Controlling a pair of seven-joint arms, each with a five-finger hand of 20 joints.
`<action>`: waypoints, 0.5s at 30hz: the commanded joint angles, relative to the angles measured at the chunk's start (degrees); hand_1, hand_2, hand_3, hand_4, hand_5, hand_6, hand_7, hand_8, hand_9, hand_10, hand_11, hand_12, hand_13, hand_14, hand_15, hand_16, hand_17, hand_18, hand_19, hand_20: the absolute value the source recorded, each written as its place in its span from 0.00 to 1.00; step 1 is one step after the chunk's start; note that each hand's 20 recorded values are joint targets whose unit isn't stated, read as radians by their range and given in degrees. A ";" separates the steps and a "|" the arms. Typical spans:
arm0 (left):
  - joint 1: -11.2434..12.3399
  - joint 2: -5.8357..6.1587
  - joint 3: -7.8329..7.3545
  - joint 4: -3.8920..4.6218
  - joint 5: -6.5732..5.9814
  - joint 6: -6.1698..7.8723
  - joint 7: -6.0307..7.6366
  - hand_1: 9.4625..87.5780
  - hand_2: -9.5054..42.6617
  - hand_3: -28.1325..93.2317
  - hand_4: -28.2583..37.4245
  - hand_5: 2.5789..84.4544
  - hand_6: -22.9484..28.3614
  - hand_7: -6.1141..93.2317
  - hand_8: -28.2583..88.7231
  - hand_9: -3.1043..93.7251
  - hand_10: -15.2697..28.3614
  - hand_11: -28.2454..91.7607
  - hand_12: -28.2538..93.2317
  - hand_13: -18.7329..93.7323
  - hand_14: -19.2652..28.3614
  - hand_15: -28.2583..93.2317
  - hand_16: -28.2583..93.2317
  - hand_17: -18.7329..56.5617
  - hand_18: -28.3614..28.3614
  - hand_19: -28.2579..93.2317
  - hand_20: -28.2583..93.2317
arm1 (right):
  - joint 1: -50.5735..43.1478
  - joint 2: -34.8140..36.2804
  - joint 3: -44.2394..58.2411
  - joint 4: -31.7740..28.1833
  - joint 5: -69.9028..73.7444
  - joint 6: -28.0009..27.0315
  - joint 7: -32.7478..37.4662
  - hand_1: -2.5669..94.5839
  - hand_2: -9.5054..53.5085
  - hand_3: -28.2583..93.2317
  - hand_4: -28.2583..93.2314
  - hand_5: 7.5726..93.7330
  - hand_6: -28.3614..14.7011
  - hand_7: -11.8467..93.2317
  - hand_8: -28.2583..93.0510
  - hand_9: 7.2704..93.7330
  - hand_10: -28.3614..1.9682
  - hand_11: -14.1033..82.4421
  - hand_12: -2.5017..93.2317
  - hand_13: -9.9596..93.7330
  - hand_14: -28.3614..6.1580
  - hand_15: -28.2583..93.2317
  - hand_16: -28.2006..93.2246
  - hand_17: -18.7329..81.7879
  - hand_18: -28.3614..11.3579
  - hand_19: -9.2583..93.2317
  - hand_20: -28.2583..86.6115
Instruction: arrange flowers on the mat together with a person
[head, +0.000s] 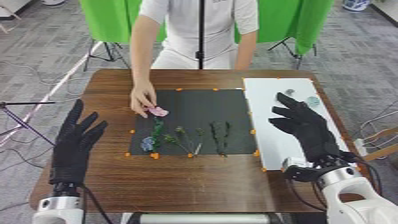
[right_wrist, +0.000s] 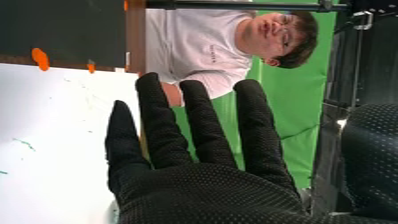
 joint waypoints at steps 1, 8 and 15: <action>0.09 -0.71 0.06 0.40 -0.13 -0.20 -0.86 0.11 0.25 0.85 0.00 0.25 0.35 0.19 0.16 0.32 0.63 0.31 0.35 0.38 0.80 0.42 0.24 0.13 0.98 0.62 0.25 | -0.21 -0.25 -0.18 -0.15 -0.58 -0.26 0.03 0.11 0.39 0.80 0.02 0.33 0.72 0.18 0.17 0.35 0.37 0.20 0.22 0.37 0.20 0.41 0.45 0.16 0.12 0.42 0.45; -0.05 -0.39 0.27 0.43 -0.19 -0.03 -0.47 0.11 0.26 0.85 0.00 0.25 0.36 0.19 0.16 0.32 0.63 0.31 0.35 0.38 0.80 0.42 0.24 0.13 0.97 0.62 0.25 | 0.01 2.54 -0.32 -0.63 -4.46 4.28 0.93 0.12 0.37 0.80 0.02 0.33 0.72 0.18 0.17 0.36 0.36 0.21 0.22 0.38 0.21 0.44 0.45 0.16 0.11 0.45 0.46; -0.14 0.31 0.40 0.32 -0.34 0.39 -0.43 0.12 0.26 0.85 0.00 0.25 0.35 0.19 0.15 0.32 0.63 0.31 0.35 0.38 0.80 0.42 0.24 0.13 0.97 0.62 0.25 | 1.48 13.48 2.85 -0.87 -19.37 15.67 10.47 0.21 0.29 0.81 0.04 0.31 0.72 0.19 0.17 0.38 0.35 0.32 0.23 0.43 0.26 0.65 0.37 0.22 0.09 0.58 0.52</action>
